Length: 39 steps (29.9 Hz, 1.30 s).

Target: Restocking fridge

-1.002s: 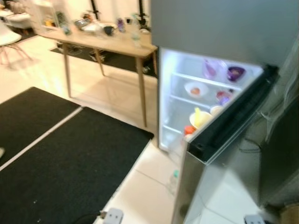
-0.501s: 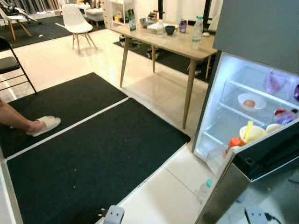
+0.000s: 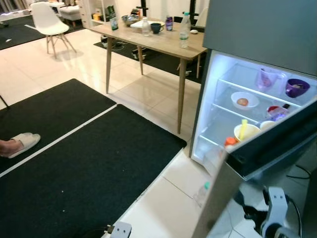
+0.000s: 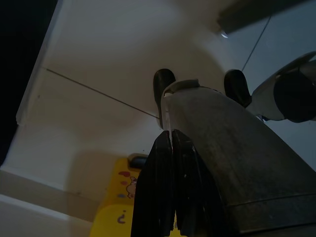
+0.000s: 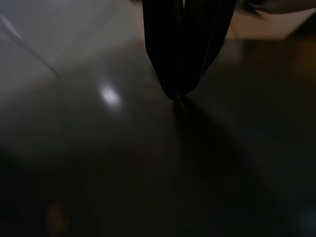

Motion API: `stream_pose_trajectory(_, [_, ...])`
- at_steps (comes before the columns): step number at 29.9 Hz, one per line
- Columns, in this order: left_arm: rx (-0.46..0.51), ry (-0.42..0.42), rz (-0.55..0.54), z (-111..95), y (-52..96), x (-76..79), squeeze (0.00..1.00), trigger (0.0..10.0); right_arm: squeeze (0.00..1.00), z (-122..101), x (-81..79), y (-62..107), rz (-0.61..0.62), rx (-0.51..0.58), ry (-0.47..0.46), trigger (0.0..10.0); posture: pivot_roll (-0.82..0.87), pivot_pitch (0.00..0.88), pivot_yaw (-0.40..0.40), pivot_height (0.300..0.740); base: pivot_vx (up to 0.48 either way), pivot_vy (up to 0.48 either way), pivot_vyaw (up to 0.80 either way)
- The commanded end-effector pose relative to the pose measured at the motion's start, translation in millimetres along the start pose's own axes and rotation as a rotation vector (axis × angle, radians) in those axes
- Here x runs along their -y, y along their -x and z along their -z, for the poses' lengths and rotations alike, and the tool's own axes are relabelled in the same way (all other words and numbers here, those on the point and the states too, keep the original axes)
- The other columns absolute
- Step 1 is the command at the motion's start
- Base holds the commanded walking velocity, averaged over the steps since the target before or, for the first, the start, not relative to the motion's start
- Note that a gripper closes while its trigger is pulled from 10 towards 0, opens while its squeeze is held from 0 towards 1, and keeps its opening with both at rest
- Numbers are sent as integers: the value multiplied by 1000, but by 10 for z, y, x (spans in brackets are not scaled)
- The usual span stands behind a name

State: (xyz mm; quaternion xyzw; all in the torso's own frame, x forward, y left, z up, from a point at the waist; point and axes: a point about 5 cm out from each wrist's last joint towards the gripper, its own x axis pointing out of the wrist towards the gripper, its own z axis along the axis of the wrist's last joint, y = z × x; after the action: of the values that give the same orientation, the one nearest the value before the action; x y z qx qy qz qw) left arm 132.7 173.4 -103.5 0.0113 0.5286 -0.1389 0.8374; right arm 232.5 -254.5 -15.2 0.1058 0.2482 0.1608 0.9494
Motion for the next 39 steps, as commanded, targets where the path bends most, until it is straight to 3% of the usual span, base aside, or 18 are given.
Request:
stream_pose_trajectory(1, [-40, 1, 2, 106, 18, -7, 0, 10000, 0, -377, -155, -176, -179, 106, 87, 10000, -61, 0, -19, 740, 0, 0, 0])
stream_pose_trajectory(4, [-43, 5, 5, 122, 18, 6, 0, 10000, 0, -631, -384, -310, -372, 148, 183, 10000, -55, 0, -26, 740, 0, 0, 0])
stream_pose_trajectory(7, [-43, 7, 5, 126, 18, 9, 0, 10000, 0, -721, -458, -358, -410, 170, 215, 10000, -55, 0, -26, 740, 0, 0, 0])
stream_pose_trajectory(9, [-44, 11, 6, 135, 17, 16, 0, 10000, 0, -995, -640, -480, -463, 258, 270, 10000, -49, 0, -31, 740, 0, 0, 0])
stream_pose_trajectory(10, [-43, 15, 7, 145, 18, 21, 0, 10000, 0, -1361, -821, -602, -449, 394, 313, 10000, -48, 0, -32, 740, 0, 0, 0])
stream_pose_trajectory(11, [-43, 15, 7, 145, 18, 21, 0, 10000, 0, -1361, -821, -602, -449, 394, 313, 10000, -48, 0, -32, 740, 0, 0, 0])
stream_pose_trajectory(13, [-44, 19, 7, 153, 19, 25, 0, 10000, 0, -1703, -947, -672, -369, 538, 325, 10000, -45, 0, -32, 740, 0, 0, 0])
stream_pose_trajectory(18, [-45, 19, 7, 164, 20, 28, 0, 10000, 0, -1923, -1063, -697, -320, 640, 308, 10000, -43, 0, -32, 740, 0, 0, 0])
stream_pose_trajectory(21, [-45, 19, 6, 163, 18, 33, 0, 10000, 0, -1775, -1022, -744, -274, 561, 321, 10000, -41, 0, -38, 740, 0, 0, 0])
stream_pose_trajectory(23, [-44, 19, 4, 163, 18, 35, 0, 10000, 0, -1514, -936, -778, -221, 445, 334, 10000, -40, 0, -38, 740, 0, 0, 0])
stream_pose_trajectory(24, [-44, 19, 4, 163, 18, 35, 0, 10000, 0, -1514, -936, -778, -221, 445, 334, 10000, -40, 0, -38, 740, 0, 0, 0])
stream_pose_trajectory(26, [-47, 14, 1, 170, 19, 35, 0, 10000, 0, -1166, -817, -778, -153, 309, 334, 10000, -45, 0, -39, 740, 0, 0, 0])
stream_pose_trajectory(28, [-50, 9, 0, 176, 19, 35, 0, 10000, 0, -980, -758, -759, -119, 246, 333, 10000, -45, 0, -39, 740, 0, 0, 0])
stream_pose_trajectory(32, [-42, 8, -13, 161, 19, 25, 0, 10000, 0, -301, -489, -571, 24, -34, 324, 10000, -56, 0, -33, 740, 0, 0, 0])
stream_pose_trajectory(36, [-17, 32, -13, 108, 9, 26, 0, 10000, 0, 157, -331, -353, 133, -225, 296, 10000, -51, 0, -35, 740, 0, 0, 0])
stream_pose_trajectory(37, [-17, 32, -13, 108, 9, 26, 0, 10000, 0, 157, -331, -353, 133, -225, 296, 10000, -51, 0, -35, 740, 0, 0, 0])
stream_pose_trajectory(38, [-3, 58, -20, 78, 5, 20, 0, 10000, 0, 428, -252, -184, 204, -322, 230, 10000, -52, 0, -32, 740, 0, 0, 0])
stream_pose_trajectory(39, [-3, 58, -20, 78, 5, 20, 0, 10000, 0, 428, -252, -184, 204, -322, 230, 10000, -52, 0, -32, 740, 0, 0, 0])
